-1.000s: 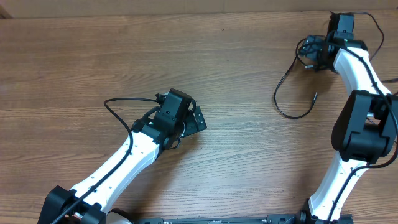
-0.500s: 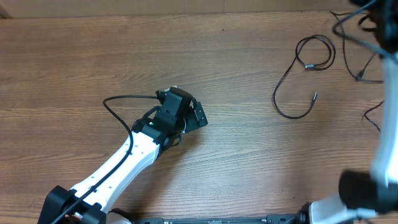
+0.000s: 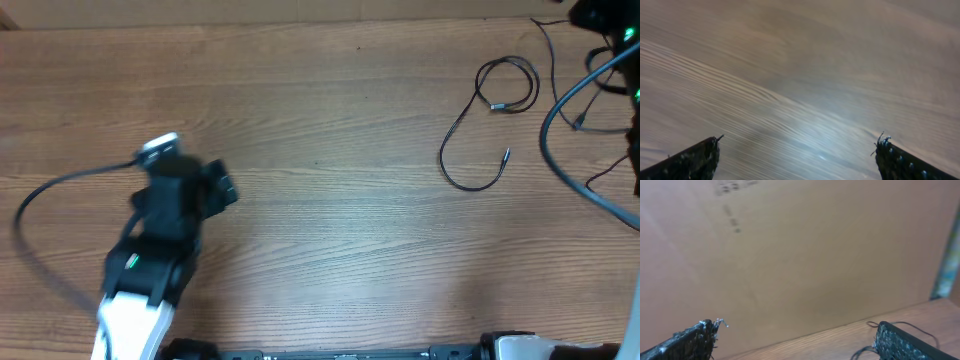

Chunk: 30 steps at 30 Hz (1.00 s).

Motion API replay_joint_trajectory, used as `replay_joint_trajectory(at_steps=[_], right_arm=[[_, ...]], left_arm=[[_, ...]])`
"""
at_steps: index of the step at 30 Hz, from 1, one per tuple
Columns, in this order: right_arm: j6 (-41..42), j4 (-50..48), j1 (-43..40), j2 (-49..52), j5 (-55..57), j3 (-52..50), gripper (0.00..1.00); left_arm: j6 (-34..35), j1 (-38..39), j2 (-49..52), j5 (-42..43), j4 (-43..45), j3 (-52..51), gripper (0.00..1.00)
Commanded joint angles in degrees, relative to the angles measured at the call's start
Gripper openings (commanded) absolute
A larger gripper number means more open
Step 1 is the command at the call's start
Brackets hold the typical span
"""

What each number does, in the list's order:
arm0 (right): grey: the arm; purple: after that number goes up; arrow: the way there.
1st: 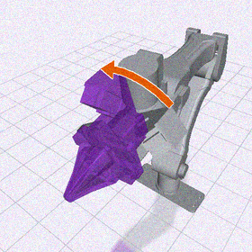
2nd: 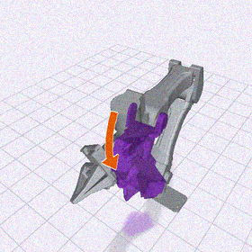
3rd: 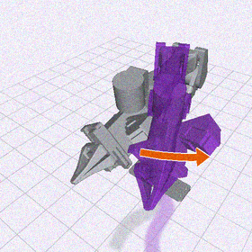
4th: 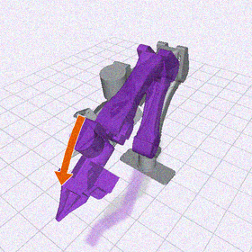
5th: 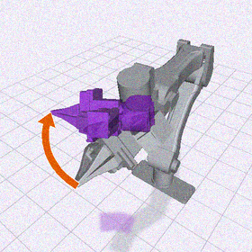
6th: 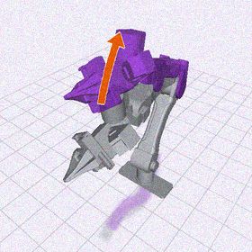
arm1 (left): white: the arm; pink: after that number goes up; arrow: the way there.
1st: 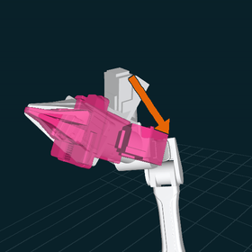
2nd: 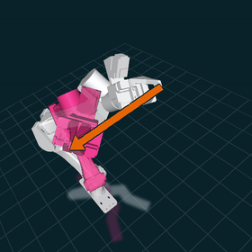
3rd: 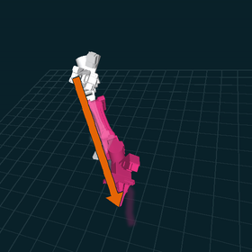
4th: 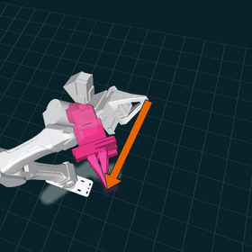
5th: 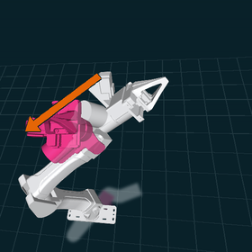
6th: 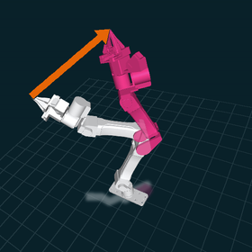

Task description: Untangle cables

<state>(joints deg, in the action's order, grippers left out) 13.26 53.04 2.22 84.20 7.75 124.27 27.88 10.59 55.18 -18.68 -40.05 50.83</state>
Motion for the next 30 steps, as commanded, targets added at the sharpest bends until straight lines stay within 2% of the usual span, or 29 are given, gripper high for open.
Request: replay_joint_trajectory(at_steps=[1,8,13,20,30], right_arm=[[-0.3,-0.2,4.2,-3.9,0.2,-0.9,1.0],[-0.3,-2.7,7.3,-11.0,0.2,-7.1,1.0],[-0.3,-10.3,8.3,-22.4,0.2,-19.4,1.0],[-0.3,-12.1,8.3,-27.5,0.2,-22.1,1.0],[0.0,-12.5,8.3,-36.3,-1.0,-28.5,1.0]], left_arm=[[-5.7,-5.4,-10.6,-2.3,-3.5,1.0,0.99],[-9.2,-5.7,-28.4,-0.3,-6.9,0.9,1.0],[-9.8,-5.7,-37.1,1.2,-12.0,0.9,1.0],[-9.0,-5.7,-38.0,3.1,-15.1,0.9,1.0],[-9.0,-5.7,-38.0,3.1,-26.4,0.9,0.99]])
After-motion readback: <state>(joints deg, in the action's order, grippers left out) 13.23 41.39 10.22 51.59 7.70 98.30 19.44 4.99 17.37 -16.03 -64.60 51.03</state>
